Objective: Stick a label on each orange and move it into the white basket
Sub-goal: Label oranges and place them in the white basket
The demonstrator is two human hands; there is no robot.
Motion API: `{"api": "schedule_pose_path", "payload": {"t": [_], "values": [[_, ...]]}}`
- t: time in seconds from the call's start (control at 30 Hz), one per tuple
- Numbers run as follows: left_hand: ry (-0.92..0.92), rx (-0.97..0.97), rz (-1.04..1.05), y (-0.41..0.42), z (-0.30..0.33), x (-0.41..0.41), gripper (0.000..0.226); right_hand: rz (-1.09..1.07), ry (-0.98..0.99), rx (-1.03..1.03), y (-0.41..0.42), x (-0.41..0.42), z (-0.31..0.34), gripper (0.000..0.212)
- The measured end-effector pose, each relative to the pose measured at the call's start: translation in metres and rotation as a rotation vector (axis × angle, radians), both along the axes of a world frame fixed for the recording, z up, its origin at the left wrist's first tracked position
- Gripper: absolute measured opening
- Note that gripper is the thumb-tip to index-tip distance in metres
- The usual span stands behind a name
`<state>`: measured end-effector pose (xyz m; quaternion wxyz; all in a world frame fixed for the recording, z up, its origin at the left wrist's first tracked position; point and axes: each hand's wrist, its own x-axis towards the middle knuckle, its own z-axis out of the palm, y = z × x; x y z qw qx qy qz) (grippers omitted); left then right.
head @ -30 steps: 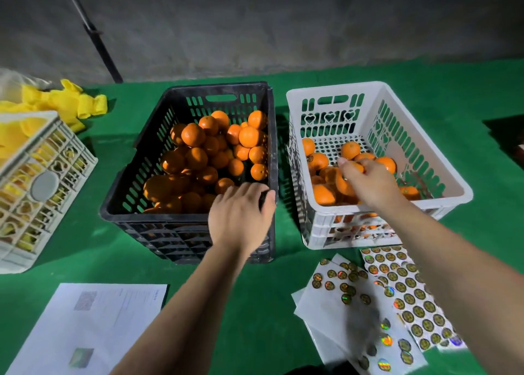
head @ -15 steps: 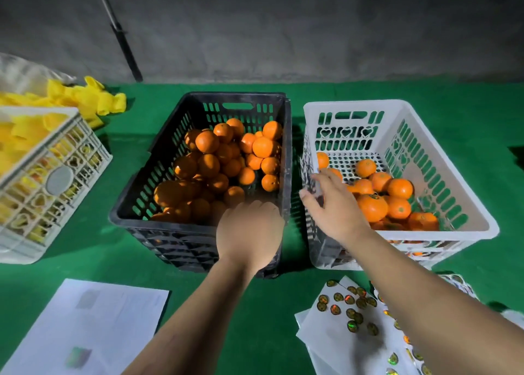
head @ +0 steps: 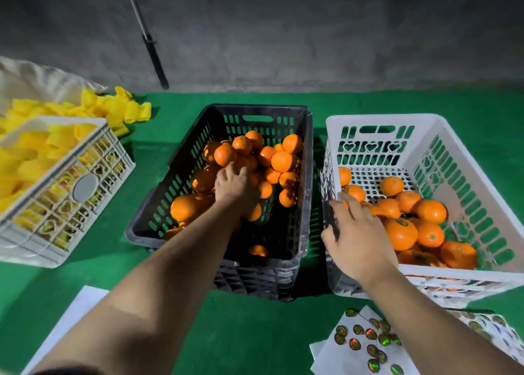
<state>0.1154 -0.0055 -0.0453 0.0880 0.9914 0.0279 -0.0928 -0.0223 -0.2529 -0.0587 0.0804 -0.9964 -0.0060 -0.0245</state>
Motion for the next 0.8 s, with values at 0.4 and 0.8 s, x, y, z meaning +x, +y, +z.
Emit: {"api": "schedule_pose_path", "payload": {"t": [0.4,0.8], "values": [[-0.128,0.344,-0.039,0.032,-0.045,0.042,0.075,-0.069,0.021,0.05,0.0,0.004,-0.001,0.063],[-0.09,-0.339,0.228,0.024,-0.014,0.038,0.084,-0.089,0.003,0.067,0.002,0.0,0.004,0.056]]}}
